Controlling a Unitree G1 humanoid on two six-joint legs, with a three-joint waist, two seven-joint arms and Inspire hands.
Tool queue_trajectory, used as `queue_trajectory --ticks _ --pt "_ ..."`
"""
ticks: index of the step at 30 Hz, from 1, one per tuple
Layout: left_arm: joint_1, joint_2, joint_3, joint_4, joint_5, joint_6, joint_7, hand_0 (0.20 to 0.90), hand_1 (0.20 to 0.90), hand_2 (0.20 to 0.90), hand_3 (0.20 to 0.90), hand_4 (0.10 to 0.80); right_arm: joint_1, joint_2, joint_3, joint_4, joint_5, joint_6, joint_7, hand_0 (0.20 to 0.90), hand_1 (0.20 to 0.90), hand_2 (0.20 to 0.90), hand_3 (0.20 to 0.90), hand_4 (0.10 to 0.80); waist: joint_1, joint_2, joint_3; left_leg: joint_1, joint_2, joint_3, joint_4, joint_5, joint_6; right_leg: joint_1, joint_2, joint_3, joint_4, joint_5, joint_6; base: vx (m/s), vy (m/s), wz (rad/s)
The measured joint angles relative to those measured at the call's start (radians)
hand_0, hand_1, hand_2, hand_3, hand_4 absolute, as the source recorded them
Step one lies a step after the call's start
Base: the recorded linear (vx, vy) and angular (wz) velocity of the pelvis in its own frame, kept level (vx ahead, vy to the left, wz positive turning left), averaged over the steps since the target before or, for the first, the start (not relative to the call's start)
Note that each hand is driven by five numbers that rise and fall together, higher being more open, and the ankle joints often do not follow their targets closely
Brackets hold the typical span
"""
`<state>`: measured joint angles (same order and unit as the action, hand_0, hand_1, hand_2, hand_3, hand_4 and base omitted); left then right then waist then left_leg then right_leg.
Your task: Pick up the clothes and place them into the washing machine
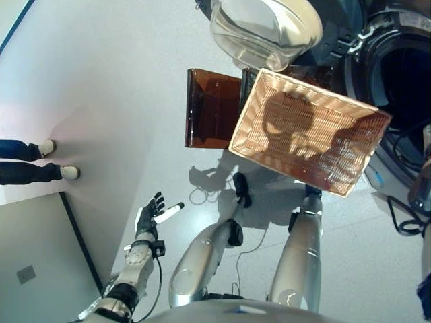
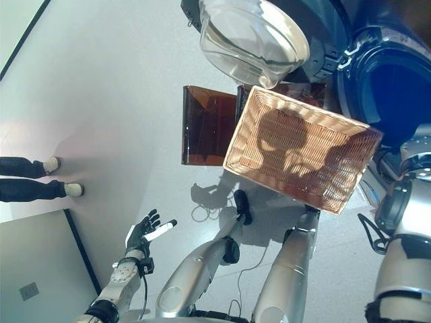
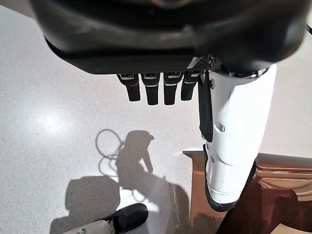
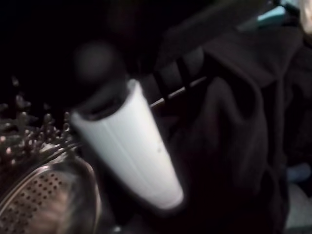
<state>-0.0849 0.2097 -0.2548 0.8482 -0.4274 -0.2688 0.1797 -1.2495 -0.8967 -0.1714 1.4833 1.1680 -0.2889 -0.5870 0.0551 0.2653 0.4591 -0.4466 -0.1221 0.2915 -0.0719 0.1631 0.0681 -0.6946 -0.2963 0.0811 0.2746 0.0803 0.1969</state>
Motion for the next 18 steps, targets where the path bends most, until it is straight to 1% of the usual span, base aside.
queue_trajectory --ticks 7,9,10,18 --pt "0.000 0.000 0.000 0.008 0.000 0.000 0.001 0.900 0.900 0.900 0.900 0.800 0.000 0.000 -0.025 0.000 0.001 -0.008 -0.011 0.200 0.200 0.200 0.200 0.300 0.001 0.000 0.000 0.000 0.000 -0.001 0.000 0.000 0.000 0.002 0.000 0.000 0.000 0.000 0.000 0.000 0.000 0.00" --pt "0.000 0.000 0.000 0.008 0.000 0.000 0.001 0.900 0.900 0.900 0.900 0.800 0.000 0.000 -0.022 0.000 0.000 -0.008 -0.010 0.351 0.351 0.351 0.351 0.408 0.001 0.000 0.000 0.000 0.000 -0.001 0.000 0.000 0.001 0.001 0.000 0.000 0.000 0.000 0.000 0.000 0.000 0.00" --pt "0.000 0.000 -0.001 0.008 0.000 0.000 0.001 0.900 0.900 0.900 0.900 0.800 0.000 0.000 -0.020 0.000 0.000 -0.008 -0.010 0.900 0.900 0.900 0.900 0.800 0.001 0.000 0.000 0.000 0.000 0.000 0.000 0.000 0.000 0.001 0.000 0.000 0.000 0.000 0.000 0.000 0.000 0.00" --pt "0.000 0.000 -0.002 0.008 0.000 0.000 0.001 0.900 0.900 0.900 0.900 0.800 0.000 0.000 -0.016 0.000 -0.025 -0.007 -0.003 0.900 0.900 0.900 0.900 0.800 0.003 -0.001 0.000 0.000 0.000 0.003 0.000 0.000 0.000 -0.004 0.000 0.002 0.003 0.000 0.000 0.000 0.000 0.00"
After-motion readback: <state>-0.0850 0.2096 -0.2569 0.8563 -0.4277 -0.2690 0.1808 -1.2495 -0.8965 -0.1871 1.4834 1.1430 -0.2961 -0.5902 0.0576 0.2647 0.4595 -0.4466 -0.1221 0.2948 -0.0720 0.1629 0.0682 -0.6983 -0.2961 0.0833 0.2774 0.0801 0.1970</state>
